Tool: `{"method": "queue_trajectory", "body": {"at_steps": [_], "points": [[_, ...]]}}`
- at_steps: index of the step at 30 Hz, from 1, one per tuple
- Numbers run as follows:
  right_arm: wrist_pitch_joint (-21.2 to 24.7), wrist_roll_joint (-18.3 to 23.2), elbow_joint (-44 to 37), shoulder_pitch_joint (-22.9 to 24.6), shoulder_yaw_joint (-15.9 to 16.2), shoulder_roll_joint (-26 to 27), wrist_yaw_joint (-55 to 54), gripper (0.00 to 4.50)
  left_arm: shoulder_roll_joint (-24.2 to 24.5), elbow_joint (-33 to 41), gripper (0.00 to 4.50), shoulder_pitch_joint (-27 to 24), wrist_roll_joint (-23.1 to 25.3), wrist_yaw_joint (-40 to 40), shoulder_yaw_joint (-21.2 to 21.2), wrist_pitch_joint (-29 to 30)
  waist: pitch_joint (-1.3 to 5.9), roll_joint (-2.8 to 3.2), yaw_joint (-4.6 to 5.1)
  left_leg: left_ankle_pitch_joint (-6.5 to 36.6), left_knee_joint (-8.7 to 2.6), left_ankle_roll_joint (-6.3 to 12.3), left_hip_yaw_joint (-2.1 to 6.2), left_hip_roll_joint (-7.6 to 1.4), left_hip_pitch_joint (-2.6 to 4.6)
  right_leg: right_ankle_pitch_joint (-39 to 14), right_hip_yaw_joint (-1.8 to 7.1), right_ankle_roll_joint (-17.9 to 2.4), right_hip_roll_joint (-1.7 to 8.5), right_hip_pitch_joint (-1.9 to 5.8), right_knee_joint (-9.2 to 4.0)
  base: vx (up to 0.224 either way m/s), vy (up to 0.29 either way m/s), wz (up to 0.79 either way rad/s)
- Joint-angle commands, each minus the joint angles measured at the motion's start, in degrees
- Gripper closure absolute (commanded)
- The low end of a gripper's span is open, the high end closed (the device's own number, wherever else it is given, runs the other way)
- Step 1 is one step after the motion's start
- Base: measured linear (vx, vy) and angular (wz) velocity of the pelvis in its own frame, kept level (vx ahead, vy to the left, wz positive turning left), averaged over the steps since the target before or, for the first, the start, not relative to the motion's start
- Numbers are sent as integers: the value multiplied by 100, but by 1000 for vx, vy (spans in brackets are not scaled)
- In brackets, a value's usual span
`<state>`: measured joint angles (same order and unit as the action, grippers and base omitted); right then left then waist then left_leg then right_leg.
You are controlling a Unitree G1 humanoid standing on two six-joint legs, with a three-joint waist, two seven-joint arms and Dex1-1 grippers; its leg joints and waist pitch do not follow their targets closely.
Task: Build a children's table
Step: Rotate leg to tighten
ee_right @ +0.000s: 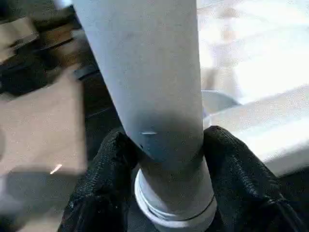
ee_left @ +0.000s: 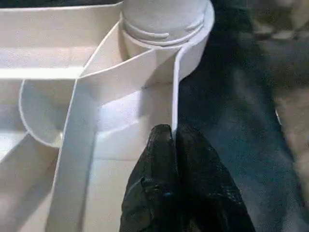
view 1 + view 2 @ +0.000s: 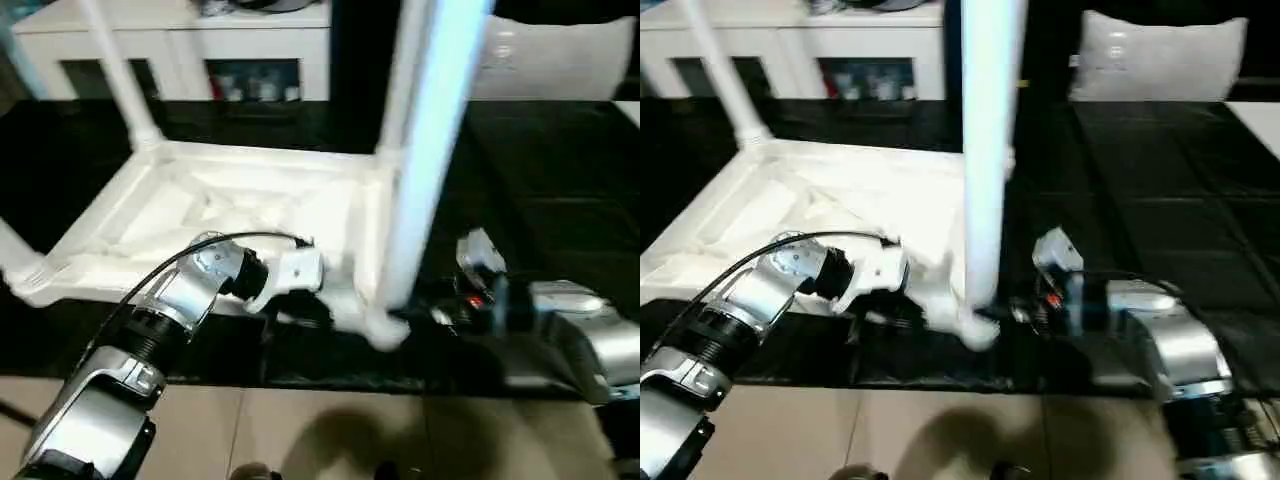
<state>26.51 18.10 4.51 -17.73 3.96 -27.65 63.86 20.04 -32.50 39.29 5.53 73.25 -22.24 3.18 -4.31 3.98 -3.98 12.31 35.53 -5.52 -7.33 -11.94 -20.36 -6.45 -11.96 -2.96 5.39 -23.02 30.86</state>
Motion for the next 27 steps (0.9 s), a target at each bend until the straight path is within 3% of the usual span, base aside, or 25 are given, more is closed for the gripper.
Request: {"method": "queue_trajectory", "body": {"at_steps": [1,2,4,5,6,7,8,9,10,11,12,14,15,16,19,20,22,23,24,27], "points": [[162,8,-240,-17,155,314,-441,260,-320,446,450,47,-115,-552,183,338,403,-104,117,1281,-371,372,-63,-33,20,-3358,114,486,287,405,-649,0,0,0],[213,-75,-215,-40,115,500,-803,260,-424,506,450,50,-87,-762,226,564,399,-88,160,1332,-373,385,-57,-34,33,-3362,102,504,288,399,-676,0,0,0],[278,-295,-146,-104,58,876,-1565,260,-632,566,450,96,-9,-1235,303,1007,402,-57,326,1497,-419,406,27,-129,-26,-3118,87,474,305,481,-637,0,0,0],[280,-410,-94,-142,43,1039,-1894,261,-725,560,450,128,29,-1443,340,1173,376,-59,409,1606,-426,357,40,-140,-46,-3192,81,485,292,470,-636,0,0,0],[266,-503,-40,-180,35,1201,-2204,261,-811,555,450,155,62,-1628,373,1313,373,-57,465,1702,-405,334,33,-118,-5,-3304,58,503,301,452,-682,0,0,0],[260,-607,60,-241,-12,1391,-2566,261,-915,529,450,185,90,-1842,424,1426,389,-61,554,1688,-388,340,39,-82,-5,-3324,46,492,336,481,-694,0,0,0],[257,-749,204,-328,-85,1666,-3087,262,-1062,499,450,224,126,-2145,497,1584,391,-35,634,1631,-397,345,55,-93,-54,-3211,55,425,348,496,-661,0,0,0],[260,-834,379,-432,-178,1911,-3538,262,-1181,480,450,254,161,-2380,546,1677,419,-24,694,1591,-397,353,73,-93,-43,-3098,64,381,361,503,-652,0,0,0],[263,-879,492,-500,-239,2059,-3809,263,-1249,469,450,271,183,-2517,573,1726,419,-24,694,1591,-397,353,73,-93,-43,-3098,64,381,361,503,-652,0,0,0],[154,-963,820,-704,-408,2377,-4421,263,-1424,482,450,298,224,-2834,629,1828,417,-4,798,1533,-386,367,71,-56,-72,-3053,64,301,377,500,-643,0,0,0],[139,-969,895,-756,-457,2450,-4550,263,-1464,499,450,298,224,-2891,639,1860,426,0,830,1515,-384,381,73,-56,-58,-3011,68,261,391,488,-647,0,0,0],[-46,-949,1167,-965,-617,2658,-4859,263,-1592,576,450,288,213,-3048,655,1925,469,-10,873,1105,-381,531,84,-50,-132,-2492,143,56,412,519,-554,0,0,0],[-98,-952,1219,-1006,-647,2696,-4907,263,-1616,591,450,285,216,-3080,659,1936,499,-14,872,834,-370,614,84,-42,-165,-2200,173,-77,416,535,-495,0,0,0],[-118,-953,1226,-1011,-649,2698,-4903,228,-1617,596,450,284,217,-3080,657,1938,499,-14,872,834,-370,614,84,-42,-165,-2200,173,-77,416,535,-495,0,0,0],[-404,-923,1225,-1019,-745,2670,-4822,190,-1556,662,450,250,259,-3008,596,1899,604,-27,818,-194,-300,976,102,-56,-245,-920,272,-470,415,564,-225,0,0,0],[-460,-929,1157,-968,-740,2598,-4700,183,-1497,674,450,230,285,-2977,574,1864,621,-50,751,-551,-272,1133,90,-48,-235,-489,297,-622,400,519,-148,0,0,0],[-548,-924,1058,-892,-712,2497,-4493,165,-1420,685,450,205,304,-2935,547,1815,625,-62,702,-720,-246,1278,80,-35,-258,-271,309,-713,393,522,-81,0,0,0],[-627,-875,904,-771,-701,2346,-4246,157,-1317,683,450,160,302,-2893,536,1763,588,-40,599,-653,-245,1378,52,-47,-241,-405,312,-715,394,487,-93,0,0,0],[-637,-868,889,-759,-701,2330,-4223,148,-1306,683,450,155,300,-2890,535,1760,580,-46,566,-564,-252,1374,37,-53,-222,-533,315,-680,388,481,-117,0,0,0],[-757,-684,636,-508,-641,1899,-3534,120,-1086,619,450,83,274,-2615,476,1418,539,-44,443,-81,-282,1158,0,-63,-192,-1305,315,-485,387,469,-203,0,0,0]]}}
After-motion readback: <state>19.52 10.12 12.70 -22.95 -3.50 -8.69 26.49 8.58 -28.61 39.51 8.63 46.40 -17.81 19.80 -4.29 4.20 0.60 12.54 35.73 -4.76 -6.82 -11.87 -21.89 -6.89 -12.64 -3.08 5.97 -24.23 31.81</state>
